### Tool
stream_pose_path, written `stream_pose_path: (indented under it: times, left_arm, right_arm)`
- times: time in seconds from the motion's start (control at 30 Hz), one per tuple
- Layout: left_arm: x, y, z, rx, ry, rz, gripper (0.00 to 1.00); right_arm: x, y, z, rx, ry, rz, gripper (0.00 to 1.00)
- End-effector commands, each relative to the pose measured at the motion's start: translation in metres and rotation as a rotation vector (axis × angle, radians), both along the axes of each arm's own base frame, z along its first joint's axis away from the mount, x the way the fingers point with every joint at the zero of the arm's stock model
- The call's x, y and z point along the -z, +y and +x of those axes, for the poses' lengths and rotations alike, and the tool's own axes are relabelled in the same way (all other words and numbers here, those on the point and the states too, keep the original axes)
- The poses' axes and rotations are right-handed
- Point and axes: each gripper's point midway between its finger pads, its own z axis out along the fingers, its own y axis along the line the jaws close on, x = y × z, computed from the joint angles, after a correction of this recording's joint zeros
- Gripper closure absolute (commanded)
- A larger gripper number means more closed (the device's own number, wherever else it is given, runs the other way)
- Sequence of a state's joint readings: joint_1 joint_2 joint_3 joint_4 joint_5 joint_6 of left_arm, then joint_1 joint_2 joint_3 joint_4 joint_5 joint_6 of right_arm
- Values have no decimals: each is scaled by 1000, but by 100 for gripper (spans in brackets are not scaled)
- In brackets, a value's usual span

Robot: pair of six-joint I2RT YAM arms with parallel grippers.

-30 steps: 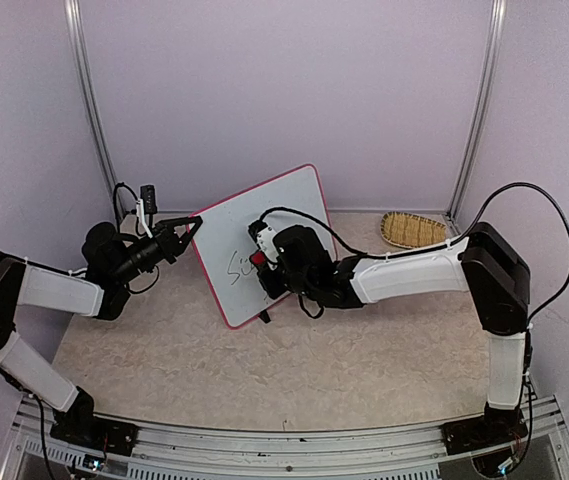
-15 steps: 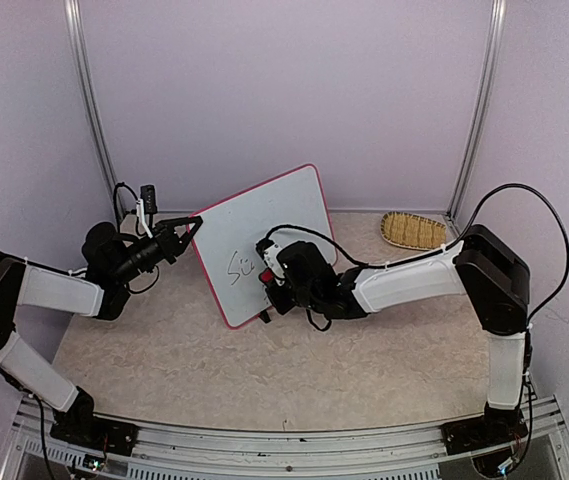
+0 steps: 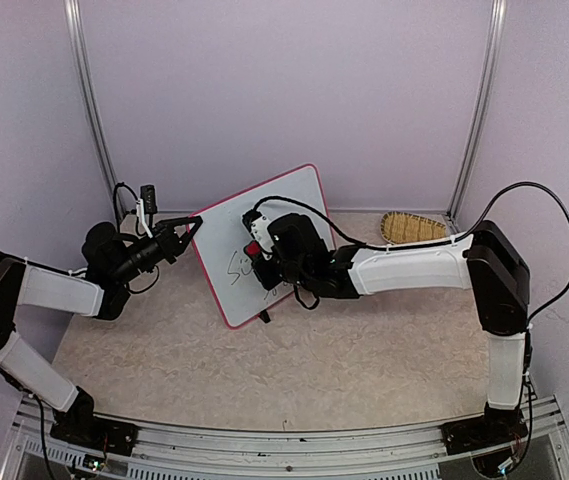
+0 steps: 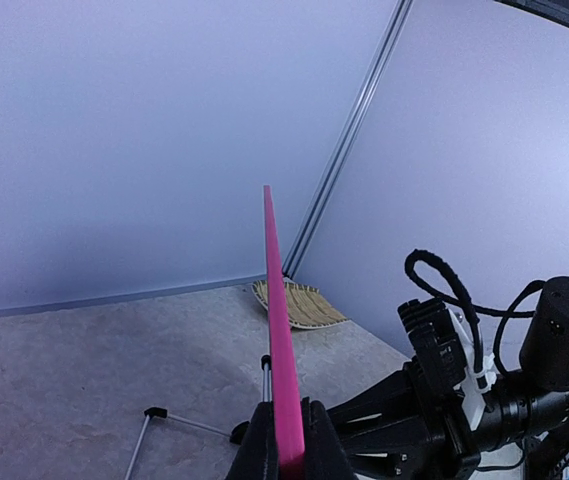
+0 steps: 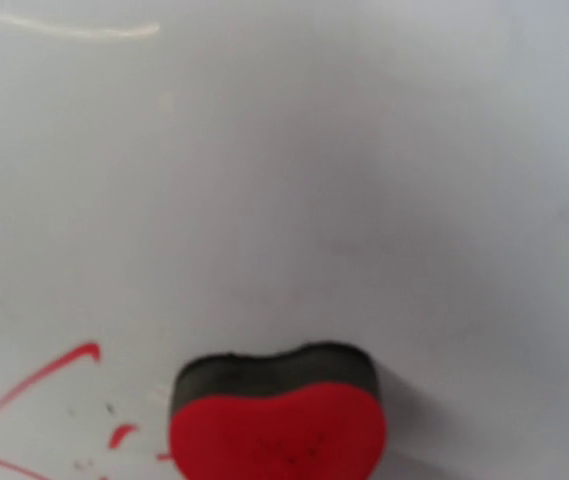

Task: Erase the whiteboard
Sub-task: Erase the whiteboard at the center of the board.

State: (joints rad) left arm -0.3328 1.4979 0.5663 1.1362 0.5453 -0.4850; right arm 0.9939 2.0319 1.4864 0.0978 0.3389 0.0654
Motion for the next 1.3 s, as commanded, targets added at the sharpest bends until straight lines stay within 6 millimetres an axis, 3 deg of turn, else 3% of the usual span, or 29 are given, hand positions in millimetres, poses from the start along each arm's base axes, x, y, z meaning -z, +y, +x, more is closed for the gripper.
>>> stream_pose_path:
  times: [0.0, 0.13, 0.47, 0.73, 0.83, 1.27]
  left_arm:
    - [23, -23, -19, 136, 31, 80, 100]
    - [23, -23, -19, 138, 31, 80, 100]
    - [24, -23, -18, 136, 32, 80, 100]
    - [24, -23, -18, 139, 33, 80, 100]
    - [24, -23, -18, 139, 34, 80, 100]
    - [25, -23, -18, 139, 34, 81, 100]
  right_arm:
    - [-17, 8, 3, -11, -39, 27, 83]
    - [-8, 7, 1, -15, -23, 19, 83]
    - [55, -8, -16, -6, 82, -38, 83]
    - [70, -17, -21, 2, 108, -46, 83]
    - [63, -13, -18, 0, 96, -37, 83]
    - [-17, 19, 3, -30, -36, 35, 83]
